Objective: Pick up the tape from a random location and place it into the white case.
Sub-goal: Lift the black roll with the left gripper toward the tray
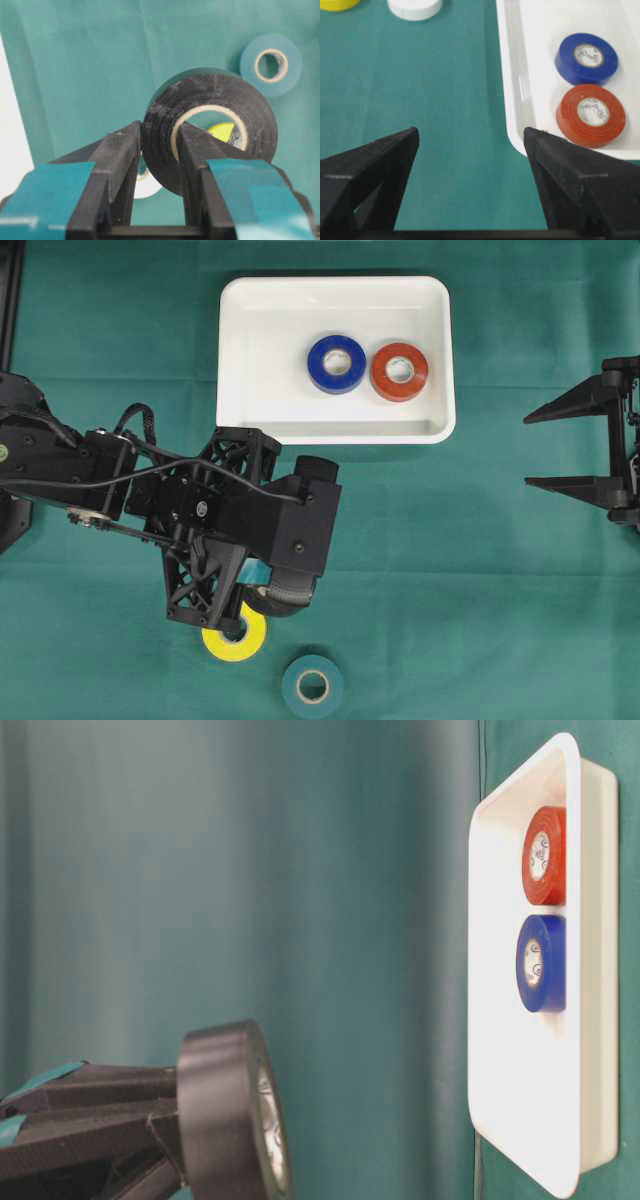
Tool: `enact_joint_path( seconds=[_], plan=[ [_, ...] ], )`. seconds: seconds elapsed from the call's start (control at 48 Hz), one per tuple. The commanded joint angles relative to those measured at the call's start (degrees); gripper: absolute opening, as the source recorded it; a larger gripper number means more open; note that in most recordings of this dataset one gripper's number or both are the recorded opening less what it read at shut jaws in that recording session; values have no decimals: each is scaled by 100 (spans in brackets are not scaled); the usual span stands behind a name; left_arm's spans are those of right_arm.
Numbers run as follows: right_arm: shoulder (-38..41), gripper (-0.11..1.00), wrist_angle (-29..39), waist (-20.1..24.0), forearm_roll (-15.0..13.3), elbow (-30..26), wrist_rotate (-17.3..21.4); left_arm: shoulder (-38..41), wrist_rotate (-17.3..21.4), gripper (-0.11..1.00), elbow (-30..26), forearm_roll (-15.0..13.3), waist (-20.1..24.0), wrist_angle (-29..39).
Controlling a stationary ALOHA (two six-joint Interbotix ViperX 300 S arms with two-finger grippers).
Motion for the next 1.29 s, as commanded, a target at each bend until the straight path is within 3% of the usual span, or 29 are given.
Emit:
enact_joint_path(
  seconds=[0.0, 0.917, 1.272],
  plan=[
    [53, 84, -26, 18, 0, -132, -9, -167, 9, 17, -141, 18, -18, -18],
    [53, 84, -26, 18, 0, -141, -9, -176, 9, 17, -123, 9, -18, -18],
    [53, 84, -9, 18, -35, -141, -9, -167, 9, 17, -53, 18, 439, -44]
  ],
)
